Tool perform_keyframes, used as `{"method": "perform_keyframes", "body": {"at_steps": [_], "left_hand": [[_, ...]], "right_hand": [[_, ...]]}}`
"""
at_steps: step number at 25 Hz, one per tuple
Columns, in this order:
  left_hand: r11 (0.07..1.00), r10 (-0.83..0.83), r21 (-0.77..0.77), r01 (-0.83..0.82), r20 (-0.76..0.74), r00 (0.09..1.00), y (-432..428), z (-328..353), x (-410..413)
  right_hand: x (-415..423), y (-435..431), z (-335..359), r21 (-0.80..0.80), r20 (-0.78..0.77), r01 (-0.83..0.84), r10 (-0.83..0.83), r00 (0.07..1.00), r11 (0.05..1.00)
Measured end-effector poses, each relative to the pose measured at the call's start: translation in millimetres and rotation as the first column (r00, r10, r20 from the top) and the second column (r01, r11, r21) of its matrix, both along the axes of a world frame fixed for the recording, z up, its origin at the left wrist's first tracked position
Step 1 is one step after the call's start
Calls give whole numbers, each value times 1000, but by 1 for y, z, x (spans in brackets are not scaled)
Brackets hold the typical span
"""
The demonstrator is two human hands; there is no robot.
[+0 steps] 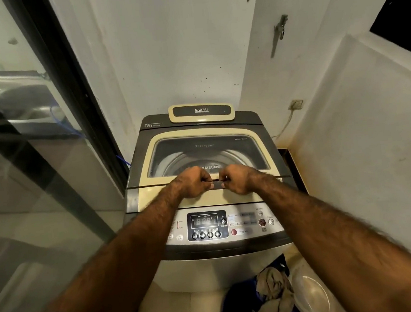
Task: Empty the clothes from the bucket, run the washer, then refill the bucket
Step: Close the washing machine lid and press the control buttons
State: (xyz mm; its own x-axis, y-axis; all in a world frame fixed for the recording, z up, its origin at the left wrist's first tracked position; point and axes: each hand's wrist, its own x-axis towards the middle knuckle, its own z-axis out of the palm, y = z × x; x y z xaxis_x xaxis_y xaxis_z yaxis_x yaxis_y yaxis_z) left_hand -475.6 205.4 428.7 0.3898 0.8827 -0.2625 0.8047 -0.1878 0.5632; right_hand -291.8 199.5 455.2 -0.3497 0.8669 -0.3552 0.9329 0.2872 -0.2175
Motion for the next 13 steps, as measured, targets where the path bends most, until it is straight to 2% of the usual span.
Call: {"method": "perform_keyframes", "body": {"at_steps": [4,9,11,13], "left_hand": [[1000,4,-27,-4,14,1000,10,-14,-1],[988,19,-152,-10,56,998,23,-20,-3],[987,33,-160,-24,52,998,22,-19,2],[995,86,-52,-87,-20,996,11,-20,10]], "right_hand": [[0,8,-15,-25,-24,35,-35,999,999],[8,17,-24,-45,-131,82,-88,987,996],[12,12,-30,-12,-217,137,-136,967,991],[15,-6,-43,122,-289,223,-180,940,967]]}}
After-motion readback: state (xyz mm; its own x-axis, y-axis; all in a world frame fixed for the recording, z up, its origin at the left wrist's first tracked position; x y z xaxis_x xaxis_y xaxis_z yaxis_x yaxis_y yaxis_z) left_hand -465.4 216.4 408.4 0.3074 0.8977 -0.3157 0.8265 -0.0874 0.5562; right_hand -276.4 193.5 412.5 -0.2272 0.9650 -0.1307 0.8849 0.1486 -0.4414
